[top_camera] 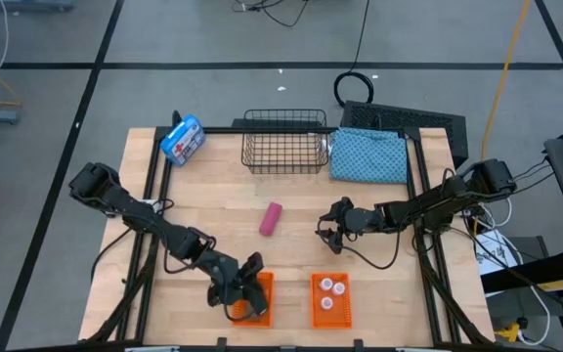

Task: Pick & Place Medicine items
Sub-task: Put the black bandage into the left orange basket

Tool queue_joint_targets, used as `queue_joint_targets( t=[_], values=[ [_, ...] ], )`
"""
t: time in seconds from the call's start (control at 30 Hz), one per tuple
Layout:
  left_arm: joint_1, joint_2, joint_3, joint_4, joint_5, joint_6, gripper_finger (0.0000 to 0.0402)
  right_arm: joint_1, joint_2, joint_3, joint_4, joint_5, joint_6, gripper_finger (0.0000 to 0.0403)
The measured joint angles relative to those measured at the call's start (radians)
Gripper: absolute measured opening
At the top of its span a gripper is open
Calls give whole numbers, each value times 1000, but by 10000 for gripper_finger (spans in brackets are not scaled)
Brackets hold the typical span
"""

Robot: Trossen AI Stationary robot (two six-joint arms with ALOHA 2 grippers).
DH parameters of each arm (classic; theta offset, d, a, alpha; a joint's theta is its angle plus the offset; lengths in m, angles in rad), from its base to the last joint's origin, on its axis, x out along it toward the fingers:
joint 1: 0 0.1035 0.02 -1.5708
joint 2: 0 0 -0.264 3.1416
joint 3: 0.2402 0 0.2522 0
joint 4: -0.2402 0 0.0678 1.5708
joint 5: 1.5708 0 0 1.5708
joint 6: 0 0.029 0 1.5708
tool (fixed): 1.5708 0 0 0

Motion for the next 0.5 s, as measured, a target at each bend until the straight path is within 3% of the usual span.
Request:
queue_joint_targets(
  t=[0.17,0.37,0.5],
  values=[
    [-11,0,-1,0,-136,84,223,0,0,0,0,-2,-1,244],
    [-13,12,-1,-49,-60,79,223,0,0,0,0,1,23,244],
    [-31,40,-1,-54,-54,170,223,0,0,0,0,1,62,244]
  ],
)
